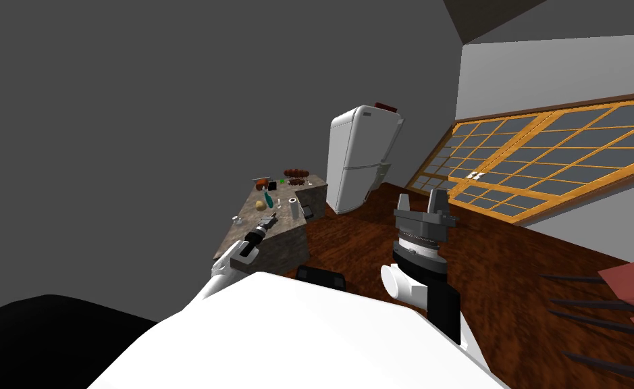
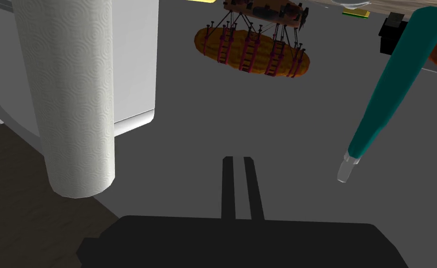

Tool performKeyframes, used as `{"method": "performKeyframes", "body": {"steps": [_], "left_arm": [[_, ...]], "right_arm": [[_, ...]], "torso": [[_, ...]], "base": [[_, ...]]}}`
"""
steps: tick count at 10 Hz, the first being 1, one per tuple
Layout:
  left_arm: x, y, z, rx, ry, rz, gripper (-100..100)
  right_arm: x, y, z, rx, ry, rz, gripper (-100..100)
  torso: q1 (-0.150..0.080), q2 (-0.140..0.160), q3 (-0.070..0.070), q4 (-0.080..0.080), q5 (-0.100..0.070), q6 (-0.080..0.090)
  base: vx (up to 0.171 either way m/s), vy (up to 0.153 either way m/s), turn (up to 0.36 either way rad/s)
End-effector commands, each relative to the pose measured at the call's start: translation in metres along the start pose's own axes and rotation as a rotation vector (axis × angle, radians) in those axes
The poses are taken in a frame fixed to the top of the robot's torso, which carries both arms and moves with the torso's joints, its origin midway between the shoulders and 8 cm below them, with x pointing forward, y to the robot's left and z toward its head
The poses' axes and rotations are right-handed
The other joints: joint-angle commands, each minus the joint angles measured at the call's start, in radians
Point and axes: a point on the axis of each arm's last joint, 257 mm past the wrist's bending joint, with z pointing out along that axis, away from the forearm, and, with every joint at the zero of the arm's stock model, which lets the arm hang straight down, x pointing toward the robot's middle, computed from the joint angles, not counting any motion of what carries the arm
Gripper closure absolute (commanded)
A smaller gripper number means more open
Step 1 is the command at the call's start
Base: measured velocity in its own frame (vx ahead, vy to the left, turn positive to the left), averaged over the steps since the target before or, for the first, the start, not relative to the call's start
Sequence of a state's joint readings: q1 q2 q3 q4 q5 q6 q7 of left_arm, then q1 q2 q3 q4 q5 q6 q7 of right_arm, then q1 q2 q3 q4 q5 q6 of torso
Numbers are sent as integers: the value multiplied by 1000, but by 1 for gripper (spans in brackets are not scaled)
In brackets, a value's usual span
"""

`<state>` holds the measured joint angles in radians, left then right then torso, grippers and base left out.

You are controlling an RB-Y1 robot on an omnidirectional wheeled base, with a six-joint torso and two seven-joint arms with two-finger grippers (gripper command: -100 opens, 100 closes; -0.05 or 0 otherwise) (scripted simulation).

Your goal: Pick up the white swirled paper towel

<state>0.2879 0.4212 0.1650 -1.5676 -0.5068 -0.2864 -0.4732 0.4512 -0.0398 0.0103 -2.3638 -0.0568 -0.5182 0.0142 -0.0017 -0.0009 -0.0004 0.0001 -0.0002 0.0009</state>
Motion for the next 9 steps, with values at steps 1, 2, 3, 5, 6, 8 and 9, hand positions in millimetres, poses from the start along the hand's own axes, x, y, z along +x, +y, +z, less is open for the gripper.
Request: {"method": "performKeyframes", "body": {"steps": [1, 2, 3, 5, 6, 8, 9], "left_arm": [[15, 12, -13, -17, 42, 25, -100], [18, 14, -15, -21, 51, 31, -100], [25, 19, -22, -28, 69, 44, -100], [35, 28, -33, -37, 103, 70, -100], [39, 31, -40, -38, 119, 88, -100], [34, 26, -37, -26, 105, 98, -100], [28, 20, -30, -22, 84, 86, -100]], "right_arm": [[0, 0, 0, 0, 0, 0, 0], [0, 0, 0, 0, 0, 0, 0], [0, 0, 0, 0, 0, 0, 0], [0, 0, 0, 0, 0, 0, 0], [0, 0, 0, 0, 0, 0, 0], [0, 0, 0, 0, 0, 0, 0], [0, 0, 0, 0, 0, 0, 0]], "torso": [[0, 0, 0, 0, 0, 0], [-5, 4, 2, 1, -1, -1], [-7, 8, 4, 1, -1, 0], [-8, 9, 5, 2, -2, 0], [-9, 9, 5, 2, -2, 0], [-11, 9, 5, 2, -2, 0], [-13, 4, 3, 1, -3, 1]], "base": [[-77, -85, 86], [-129, -122, 95], [-128, -115, 61], [-131, -123, 71], [-156, -157, 85], [-80, -179, 47], [84, -162, -68]]}}
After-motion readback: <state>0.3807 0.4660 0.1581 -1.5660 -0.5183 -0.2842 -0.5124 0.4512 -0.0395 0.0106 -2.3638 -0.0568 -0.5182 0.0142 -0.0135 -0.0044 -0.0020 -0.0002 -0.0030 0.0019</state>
